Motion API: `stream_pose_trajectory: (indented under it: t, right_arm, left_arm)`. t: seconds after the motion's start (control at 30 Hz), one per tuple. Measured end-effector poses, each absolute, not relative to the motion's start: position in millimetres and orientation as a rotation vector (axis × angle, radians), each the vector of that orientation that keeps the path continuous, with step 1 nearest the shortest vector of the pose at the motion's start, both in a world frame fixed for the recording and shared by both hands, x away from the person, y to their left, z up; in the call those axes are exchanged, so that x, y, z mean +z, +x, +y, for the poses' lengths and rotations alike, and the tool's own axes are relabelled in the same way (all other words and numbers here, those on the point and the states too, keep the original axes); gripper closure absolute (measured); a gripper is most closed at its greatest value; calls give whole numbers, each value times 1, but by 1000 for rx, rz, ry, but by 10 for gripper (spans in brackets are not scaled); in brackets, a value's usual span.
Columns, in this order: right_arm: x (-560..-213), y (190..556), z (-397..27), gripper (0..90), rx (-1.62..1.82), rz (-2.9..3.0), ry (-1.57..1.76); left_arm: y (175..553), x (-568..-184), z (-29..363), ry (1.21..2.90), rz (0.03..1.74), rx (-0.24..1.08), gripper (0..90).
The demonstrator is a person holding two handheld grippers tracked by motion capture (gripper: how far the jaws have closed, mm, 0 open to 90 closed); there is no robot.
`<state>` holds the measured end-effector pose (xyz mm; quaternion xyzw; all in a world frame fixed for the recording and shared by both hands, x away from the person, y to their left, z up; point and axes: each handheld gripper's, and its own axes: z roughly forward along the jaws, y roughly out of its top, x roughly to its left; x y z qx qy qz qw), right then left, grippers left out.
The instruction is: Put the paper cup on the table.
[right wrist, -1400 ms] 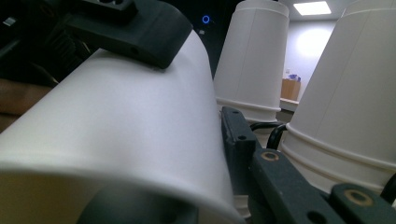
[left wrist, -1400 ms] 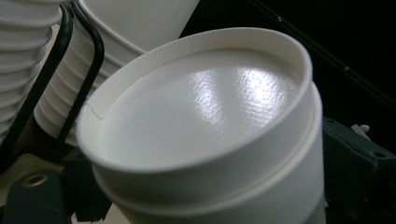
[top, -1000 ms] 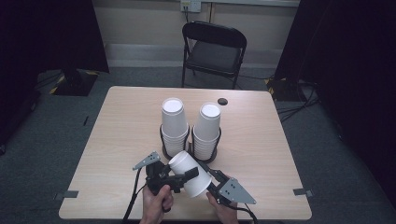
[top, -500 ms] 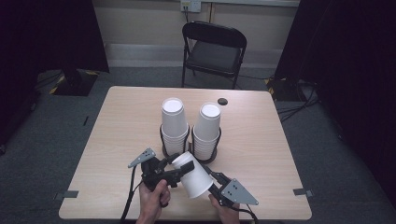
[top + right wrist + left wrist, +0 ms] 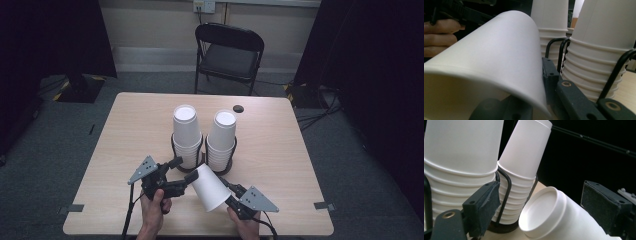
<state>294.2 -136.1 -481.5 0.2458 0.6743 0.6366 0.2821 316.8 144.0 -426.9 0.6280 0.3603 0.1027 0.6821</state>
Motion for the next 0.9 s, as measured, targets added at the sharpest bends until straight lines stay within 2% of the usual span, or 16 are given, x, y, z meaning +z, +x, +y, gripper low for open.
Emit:
stream_pose_trajectory:
  t: [0.23, 0.43, 0.6, 0.9]
  right_arm:
    - [-481, 297, -139, 864, 1688, 1869, 701]
    - [-480, 301, -141, 864, 1638, 1925, 763]
    - [-478, 305, -145, 864, 1656, 1964, 809]
    - [-472, 309, -151, 864, 1663, 2027, 854]
  left_arm:
    - [317, -435, 148, 1469, 743, 303, 184]
    - [312, -443, 153, 1574, 730, 492, 166]
    - [310, -445, 155, 1667, 715, 598, 166]
    - [308, -450, 147, 1794, 642, 664, 163]
